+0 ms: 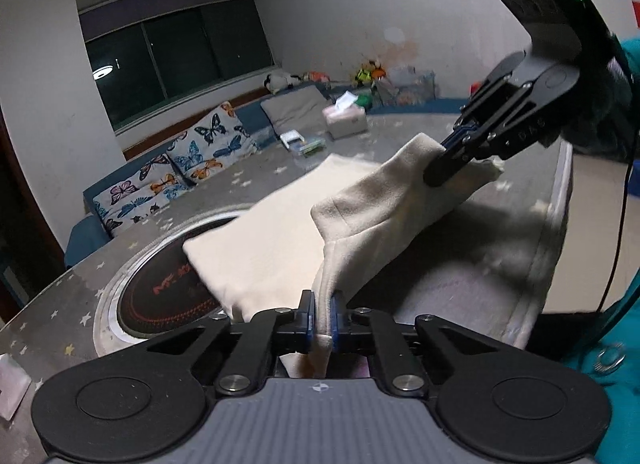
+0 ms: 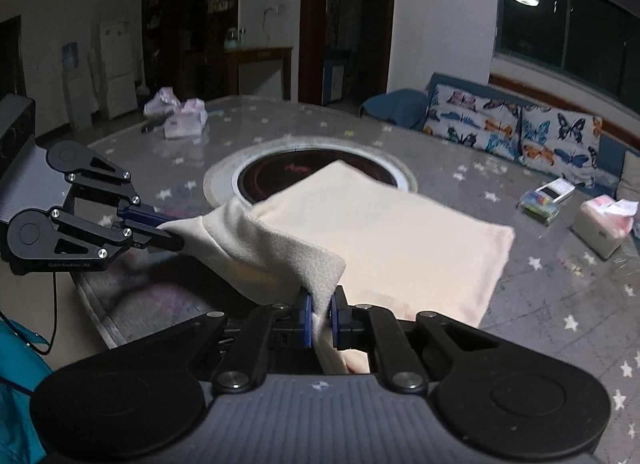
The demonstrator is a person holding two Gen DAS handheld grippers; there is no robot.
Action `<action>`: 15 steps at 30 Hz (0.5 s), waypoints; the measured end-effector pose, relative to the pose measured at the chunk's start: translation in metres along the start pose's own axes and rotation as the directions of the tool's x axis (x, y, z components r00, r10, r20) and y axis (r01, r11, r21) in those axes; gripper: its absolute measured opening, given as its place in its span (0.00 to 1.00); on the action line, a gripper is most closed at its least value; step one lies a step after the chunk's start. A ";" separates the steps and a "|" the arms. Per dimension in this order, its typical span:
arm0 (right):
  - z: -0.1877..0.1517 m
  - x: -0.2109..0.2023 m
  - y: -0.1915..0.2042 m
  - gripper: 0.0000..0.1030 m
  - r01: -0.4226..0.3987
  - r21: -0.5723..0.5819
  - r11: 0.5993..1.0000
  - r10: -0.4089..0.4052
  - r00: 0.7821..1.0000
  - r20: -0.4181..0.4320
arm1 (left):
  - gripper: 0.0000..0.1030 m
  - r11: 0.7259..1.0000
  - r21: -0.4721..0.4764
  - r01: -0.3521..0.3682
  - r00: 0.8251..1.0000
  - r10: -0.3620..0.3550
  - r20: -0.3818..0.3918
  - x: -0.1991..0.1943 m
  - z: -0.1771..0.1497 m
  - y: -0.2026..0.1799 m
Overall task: Fold clothes
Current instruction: 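Grasp the shirt hem with the right gripper while the left gripper grasps the hem beside it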
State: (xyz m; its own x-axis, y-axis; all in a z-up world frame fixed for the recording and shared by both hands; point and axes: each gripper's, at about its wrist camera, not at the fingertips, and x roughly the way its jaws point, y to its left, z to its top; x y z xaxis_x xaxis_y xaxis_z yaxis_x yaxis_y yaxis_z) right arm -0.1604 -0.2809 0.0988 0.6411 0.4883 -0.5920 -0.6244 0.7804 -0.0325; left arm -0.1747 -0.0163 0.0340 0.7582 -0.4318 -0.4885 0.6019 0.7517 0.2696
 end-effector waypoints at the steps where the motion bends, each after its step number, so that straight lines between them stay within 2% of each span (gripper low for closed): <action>1: 0.000 -0.006 0.001 0.08 0.003 -0.001 1.000 -0.003 1.000 0.010 | 0.08 1.000 -0.001 0.002 1.000 -0.002 0.007 -0.004 0.002 -0.001; 10: 0.006 -0.069 0.029 0.08 0.010 -0.061 0.998 -0.005 0.998 0.068 | 0.07 0.997 -0.015 0.077 0.994 -0.076 0.074 -0.063 0.021 -0.015; 15: 0.019 -0.069 0.030 0.08 0.025 -0.103 0.994 -0.018 0.997 0.075 | 0.07 0.998 -0.031 0.049 0.995 -0.046 0.084 -0.057 0.029 -0.008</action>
State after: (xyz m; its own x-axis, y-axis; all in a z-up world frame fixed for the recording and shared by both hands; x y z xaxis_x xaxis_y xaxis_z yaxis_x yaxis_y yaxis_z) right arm -0.2148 -0.2839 0.1540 0.6836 0.5024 -0.5295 -0.6508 0.7479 -0.1306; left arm -0.2150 -0.0121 0.0835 0.7479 -0.5065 -0.4290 0.6302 0.7448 0.2194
